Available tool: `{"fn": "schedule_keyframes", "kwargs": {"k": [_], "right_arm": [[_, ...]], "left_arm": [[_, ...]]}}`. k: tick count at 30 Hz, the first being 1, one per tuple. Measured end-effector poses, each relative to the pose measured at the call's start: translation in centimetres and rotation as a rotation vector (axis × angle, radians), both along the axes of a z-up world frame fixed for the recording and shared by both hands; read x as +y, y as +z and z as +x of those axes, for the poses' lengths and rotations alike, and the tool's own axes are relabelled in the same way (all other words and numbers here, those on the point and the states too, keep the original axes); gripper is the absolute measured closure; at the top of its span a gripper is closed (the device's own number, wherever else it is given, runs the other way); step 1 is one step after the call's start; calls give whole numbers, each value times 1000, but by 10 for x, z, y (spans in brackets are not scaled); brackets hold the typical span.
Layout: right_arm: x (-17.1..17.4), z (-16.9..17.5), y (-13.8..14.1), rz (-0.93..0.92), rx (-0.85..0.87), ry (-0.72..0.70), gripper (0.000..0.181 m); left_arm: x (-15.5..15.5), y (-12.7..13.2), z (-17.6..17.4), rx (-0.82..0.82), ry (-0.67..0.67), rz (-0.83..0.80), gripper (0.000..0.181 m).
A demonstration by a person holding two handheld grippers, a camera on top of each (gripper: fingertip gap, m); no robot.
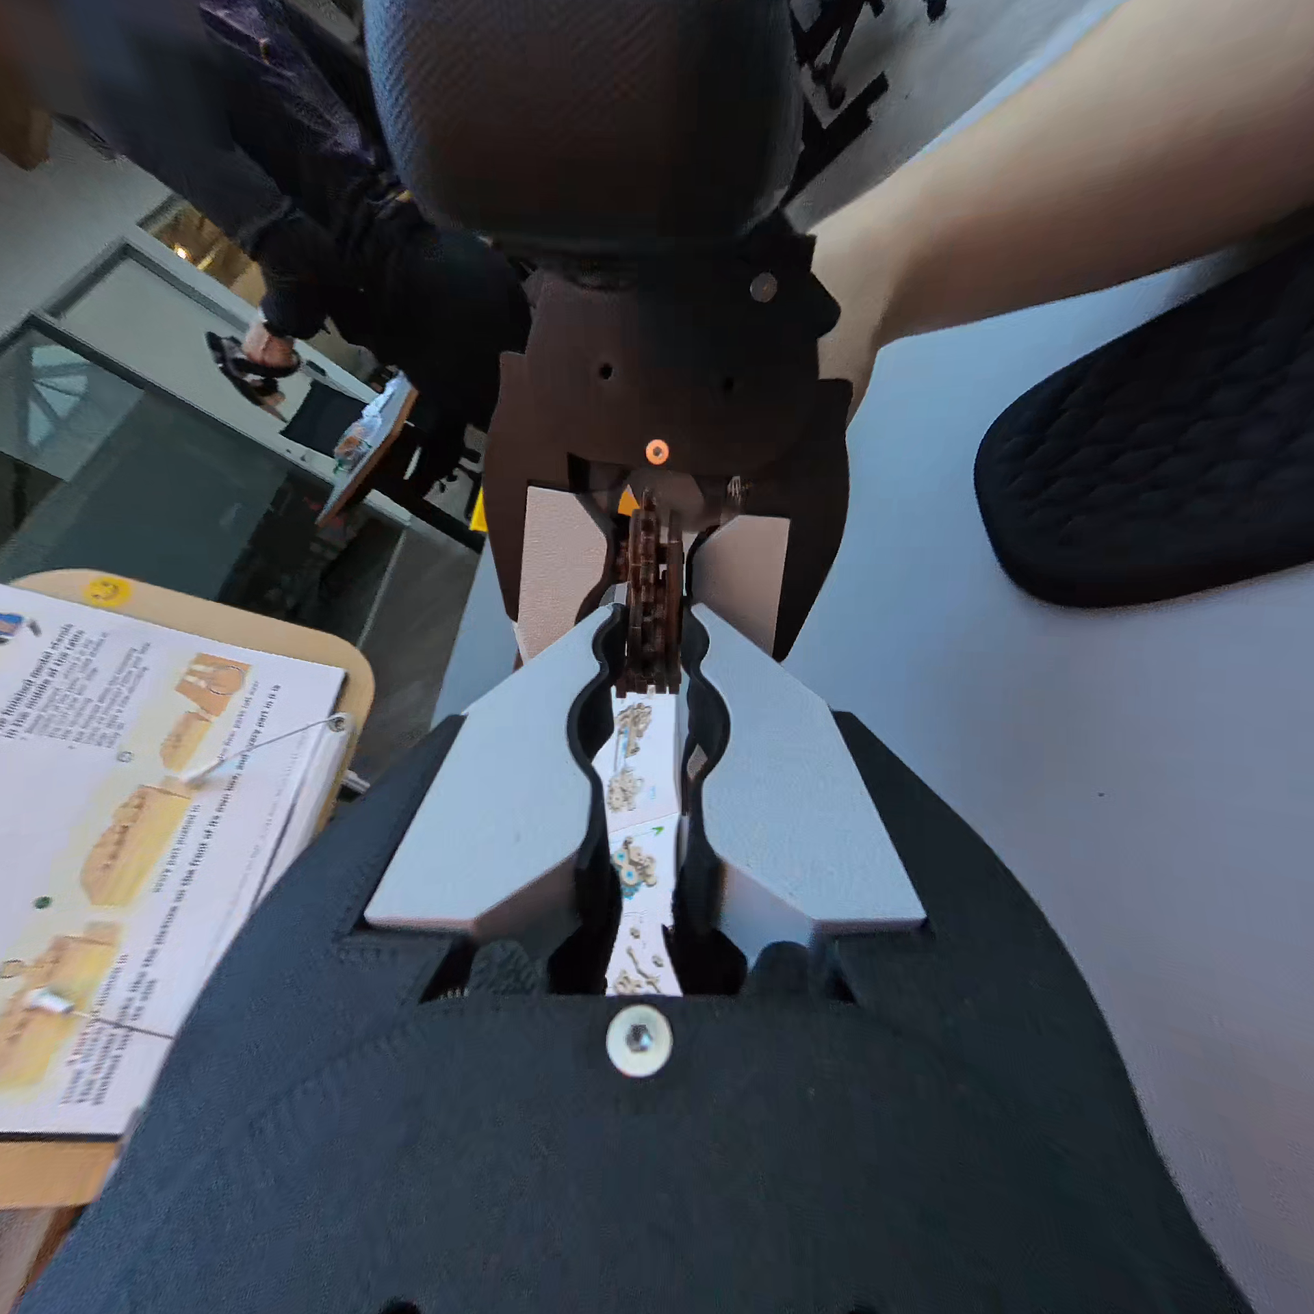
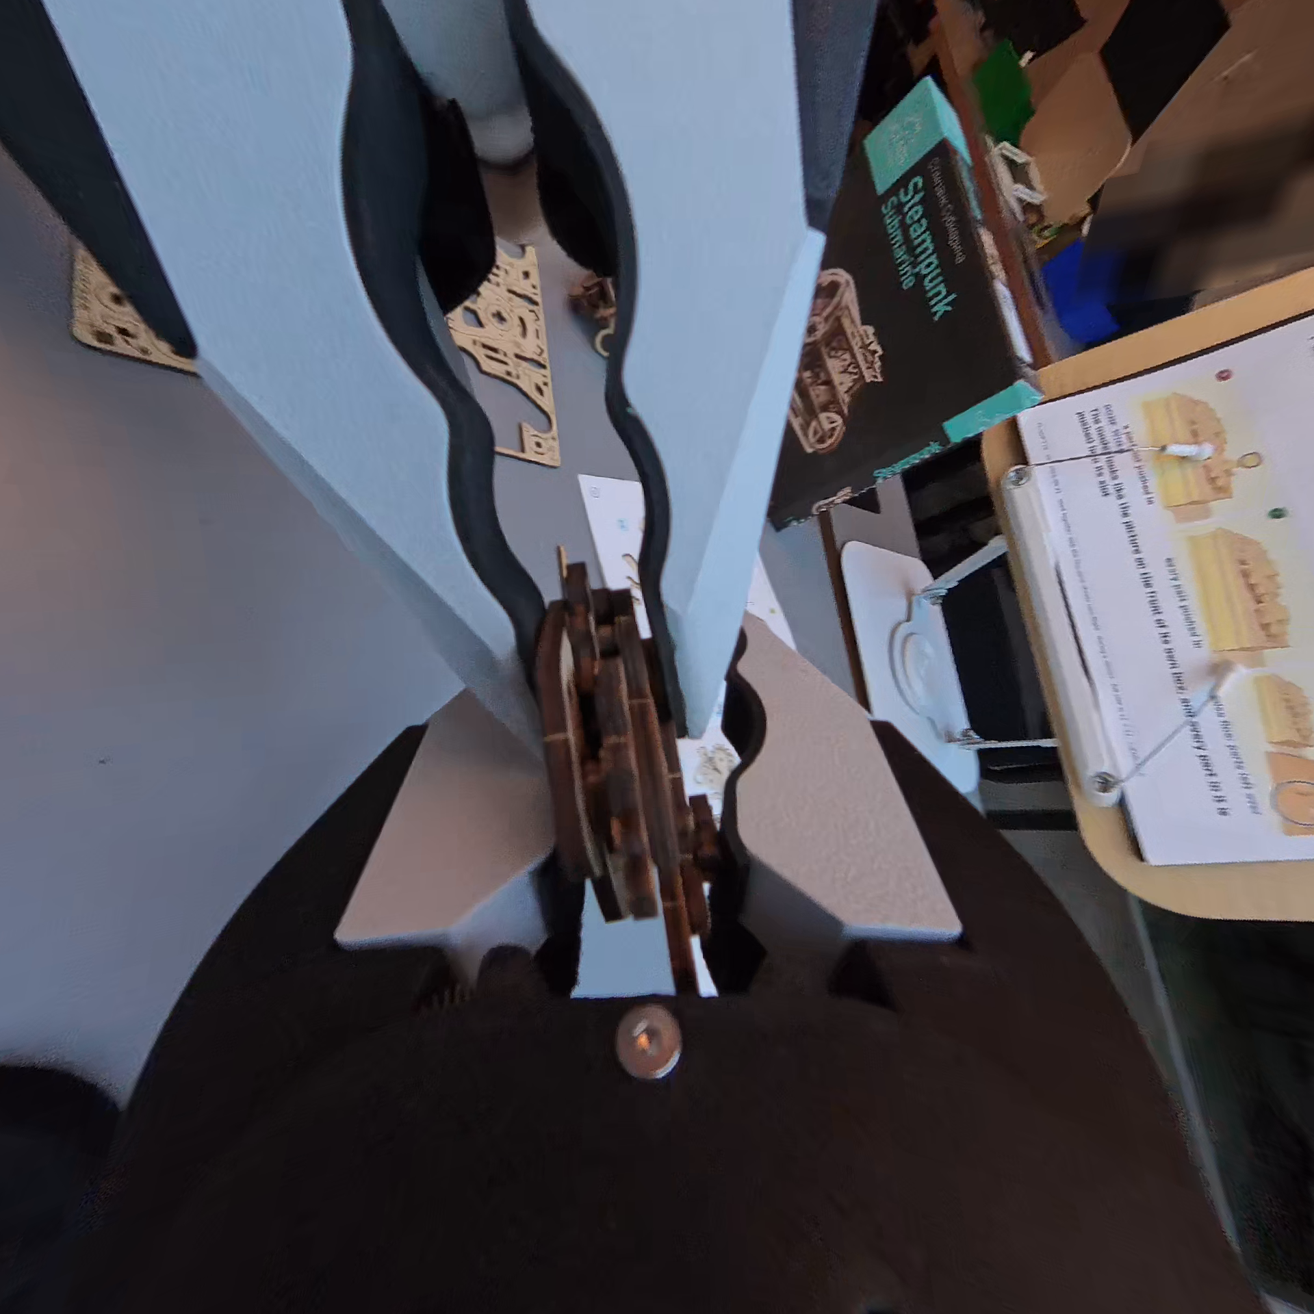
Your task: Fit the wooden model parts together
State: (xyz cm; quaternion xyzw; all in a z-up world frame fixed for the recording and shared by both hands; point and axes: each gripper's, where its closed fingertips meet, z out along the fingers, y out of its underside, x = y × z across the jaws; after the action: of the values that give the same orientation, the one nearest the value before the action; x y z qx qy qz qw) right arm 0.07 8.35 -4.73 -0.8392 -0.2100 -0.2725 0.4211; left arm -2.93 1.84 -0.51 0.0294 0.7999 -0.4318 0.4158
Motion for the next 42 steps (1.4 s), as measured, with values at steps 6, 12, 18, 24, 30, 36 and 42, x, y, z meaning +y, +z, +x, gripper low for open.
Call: {"fn": "schedule_keyframes", "kwargs": {"k": [6, 12, 18, 24, 30, 36, 42], "right_arm": [[2, -8, 1, 25, 89, 47, 146], [2, -12, -7, -2, 136, 70, 149], [1, -12, -11, -28, 141, 52, 153], [0, -30, -2, -7, 315, 126, 129], [-9, -38, 32, 113, 492, 193, 132], [-19, -40, 40, 110, 612, 204, 141], [-22, -42, 48, 119, 700, 206, 145]], "left_arm": [[2, 1, -1, 127, -29, -84, 169], [2, -5, 0, 179, -41, -85, 168], [4, -8, -1, 204, -66, -87, 169], [8, 5, -4, 287, -129, -218, 169], [19, 24, -9, 432, -226, -412, 169], [22, 23, -5, 617, -231, -508, 169], [21, 23, -5, 762, -248, -570, 169]]}}
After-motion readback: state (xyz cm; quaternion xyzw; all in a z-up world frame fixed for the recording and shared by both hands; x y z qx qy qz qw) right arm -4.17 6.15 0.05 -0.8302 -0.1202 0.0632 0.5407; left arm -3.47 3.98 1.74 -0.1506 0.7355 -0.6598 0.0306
